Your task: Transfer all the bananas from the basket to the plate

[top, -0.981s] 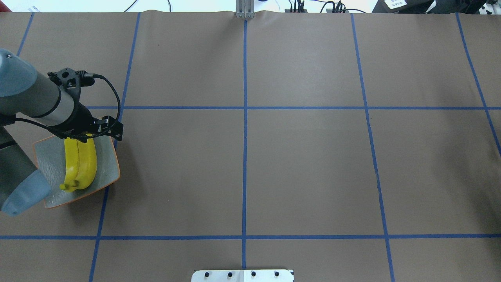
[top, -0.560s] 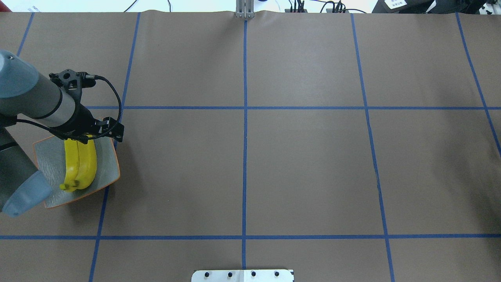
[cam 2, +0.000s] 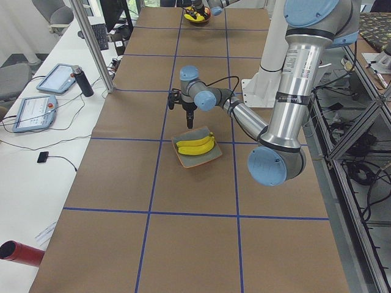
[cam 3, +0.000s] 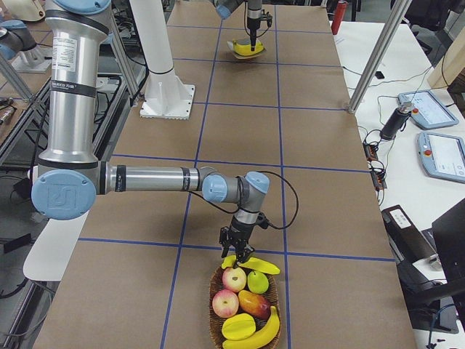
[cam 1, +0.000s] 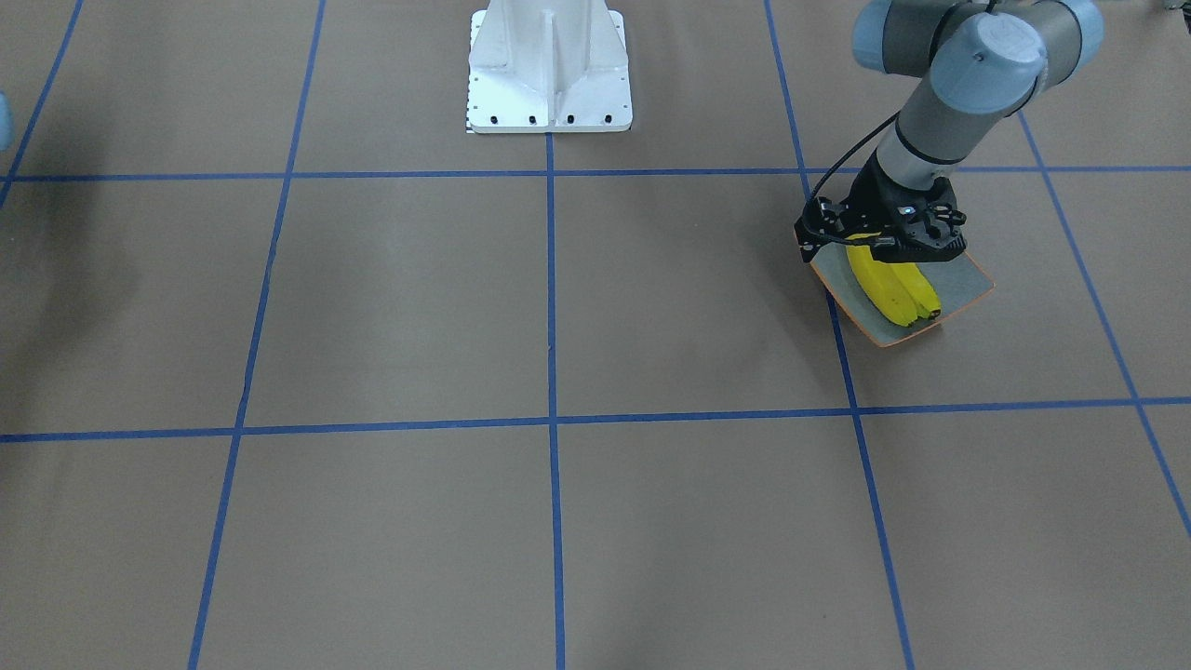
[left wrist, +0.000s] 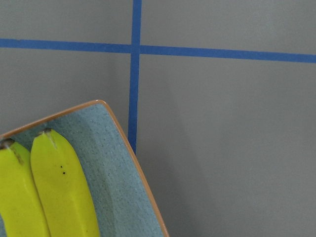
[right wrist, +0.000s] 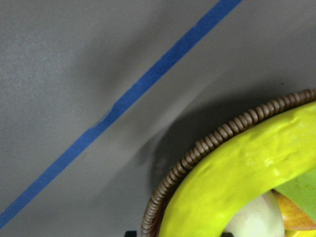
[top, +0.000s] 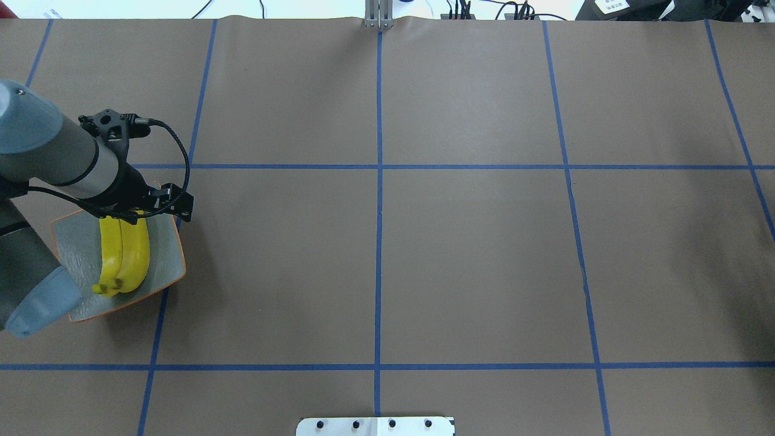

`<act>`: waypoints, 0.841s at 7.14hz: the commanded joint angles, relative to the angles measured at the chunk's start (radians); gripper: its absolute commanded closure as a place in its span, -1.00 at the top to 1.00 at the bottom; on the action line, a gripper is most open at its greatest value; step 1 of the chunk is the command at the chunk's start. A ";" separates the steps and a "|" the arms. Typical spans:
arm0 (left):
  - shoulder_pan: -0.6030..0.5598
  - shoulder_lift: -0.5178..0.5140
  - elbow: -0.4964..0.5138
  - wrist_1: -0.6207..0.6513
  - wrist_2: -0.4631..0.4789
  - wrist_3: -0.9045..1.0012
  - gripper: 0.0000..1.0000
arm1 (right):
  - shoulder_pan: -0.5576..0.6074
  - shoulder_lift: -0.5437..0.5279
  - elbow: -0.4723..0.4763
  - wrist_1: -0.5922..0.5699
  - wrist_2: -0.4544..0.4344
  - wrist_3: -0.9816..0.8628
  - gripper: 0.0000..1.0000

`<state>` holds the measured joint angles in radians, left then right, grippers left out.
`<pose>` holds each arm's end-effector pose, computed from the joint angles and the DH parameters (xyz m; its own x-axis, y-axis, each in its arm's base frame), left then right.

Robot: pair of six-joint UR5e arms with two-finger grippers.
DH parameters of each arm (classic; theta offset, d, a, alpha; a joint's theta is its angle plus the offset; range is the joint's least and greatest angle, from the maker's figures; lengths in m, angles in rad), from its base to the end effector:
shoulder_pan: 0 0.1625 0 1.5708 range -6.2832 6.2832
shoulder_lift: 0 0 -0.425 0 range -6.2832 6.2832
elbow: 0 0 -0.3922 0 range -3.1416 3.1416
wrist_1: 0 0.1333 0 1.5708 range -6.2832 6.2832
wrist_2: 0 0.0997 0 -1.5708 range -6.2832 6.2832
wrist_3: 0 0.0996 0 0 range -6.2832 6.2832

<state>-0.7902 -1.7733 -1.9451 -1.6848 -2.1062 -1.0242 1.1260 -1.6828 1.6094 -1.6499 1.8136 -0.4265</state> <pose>0.3254 -0.4457 0.3674 0.6621 -0.0332 -0.7487 0.0447 0.9990 -0.0047 -0.0852 -0.4330 0.7243 0.6361 -0.7193 0.2792 0.7562 0.6532 -0.0400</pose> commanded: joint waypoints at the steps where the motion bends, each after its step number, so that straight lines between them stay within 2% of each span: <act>1: 0.002 0.002 0.000 0.000 0.000 -0.001 1.00 | 0.000 0.008 -0.008 -0.001 -0.016 0.000 0.20; 3: 0.005 0.002 0.000 -0.001 0.000 -0.001 1.00 | 0.000 0.011 -0.008 -0.001 -0.017 0.000 -0.14; 4: 0.006 0.002 0.002 -0.001 0.000 0.001 1.00 | 0.000 0.012 -0.008 -0.001 -0.017 0.000 -0.39; 5: 0.008 0.002 0.003 -0.001 0.000 0.001 1.00 | 0.000 0.018 -0.006 0.001 -0.017 -0.001 -0.91; 6: 0.008 0.002 0.008 -0.001 0.002 0.001 1.00 | 0.000 0.026 -0.005 -0.001 -0.017 0.002 -1.00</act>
<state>-0.7832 -1.7718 -1.9415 -1.6858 -2.1058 -1.0234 1.1260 -1.6651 1.6027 -1.6499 1.7964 -0.4269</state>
